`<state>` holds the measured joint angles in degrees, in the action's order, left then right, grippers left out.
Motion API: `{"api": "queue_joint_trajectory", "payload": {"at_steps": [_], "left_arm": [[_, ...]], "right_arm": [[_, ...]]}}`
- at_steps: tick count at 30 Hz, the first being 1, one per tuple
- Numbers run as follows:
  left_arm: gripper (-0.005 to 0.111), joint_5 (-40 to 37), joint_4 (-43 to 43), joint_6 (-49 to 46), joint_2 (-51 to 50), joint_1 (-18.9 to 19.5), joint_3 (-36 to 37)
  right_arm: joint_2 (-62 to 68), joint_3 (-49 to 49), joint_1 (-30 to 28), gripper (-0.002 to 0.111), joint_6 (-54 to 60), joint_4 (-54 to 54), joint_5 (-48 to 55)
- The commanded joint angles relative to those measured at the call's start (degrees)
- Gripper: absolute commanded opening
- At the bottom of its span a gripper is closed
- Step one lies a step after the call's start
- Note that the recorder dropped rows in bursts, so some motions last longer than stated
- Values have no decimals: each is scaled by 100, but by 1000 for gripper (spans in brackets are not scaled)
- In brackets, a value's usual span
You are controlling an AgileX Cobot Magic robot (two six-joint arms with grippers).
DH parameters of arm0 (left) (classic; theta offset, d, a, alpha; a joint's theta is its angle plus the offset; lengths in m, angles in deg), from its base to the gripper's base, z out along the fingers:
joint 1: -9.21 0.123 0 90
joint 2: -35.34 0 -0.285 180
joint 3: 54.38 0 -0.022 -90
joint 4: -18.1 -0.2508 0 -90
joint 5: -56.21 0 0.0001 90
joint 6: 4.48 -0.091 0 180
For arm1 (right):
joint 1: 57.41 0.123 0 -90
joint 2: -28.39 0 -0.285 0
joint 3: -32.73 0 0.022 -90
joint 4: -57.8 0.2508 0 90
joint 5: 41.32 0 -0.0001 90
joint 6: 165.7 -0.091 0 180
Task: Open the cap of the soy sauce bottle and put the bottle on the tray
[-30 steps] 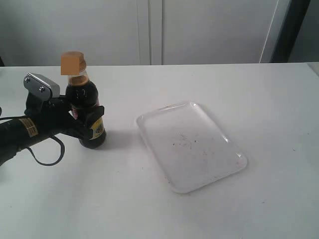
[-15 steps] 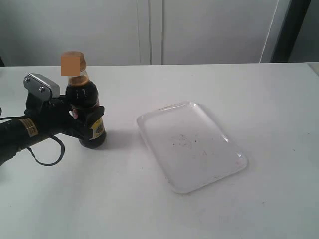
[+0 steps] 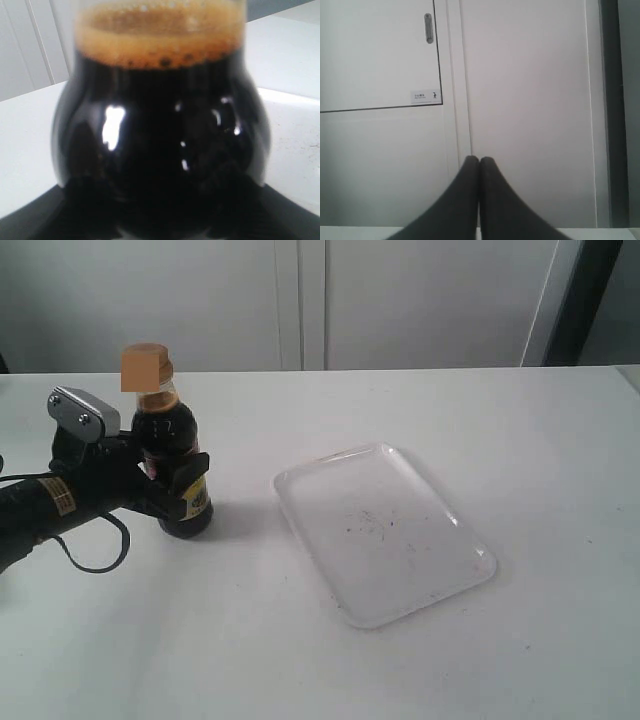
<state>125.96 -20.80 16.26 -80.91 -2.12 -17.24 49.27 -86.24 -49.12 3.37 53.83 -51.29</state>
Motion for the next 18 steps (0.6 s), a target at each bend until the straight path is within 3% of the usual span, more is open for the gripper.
{"api": "queue_joint_trajectory", "payload": {"at_steps": [1,13,18], "left_arm": [[0,22,-147,-2,-8,-42,-2],[0,22,-147,-2,-8,-42,-2],[0,22,-147,-2,-8,-42,-2]], "right_arm": [[740,-407,-35,0,67,-202,-44],[2236,-1248,-22,0,41,-404,-107],[2744,-1406,269,0,41,-513,-211]]}}
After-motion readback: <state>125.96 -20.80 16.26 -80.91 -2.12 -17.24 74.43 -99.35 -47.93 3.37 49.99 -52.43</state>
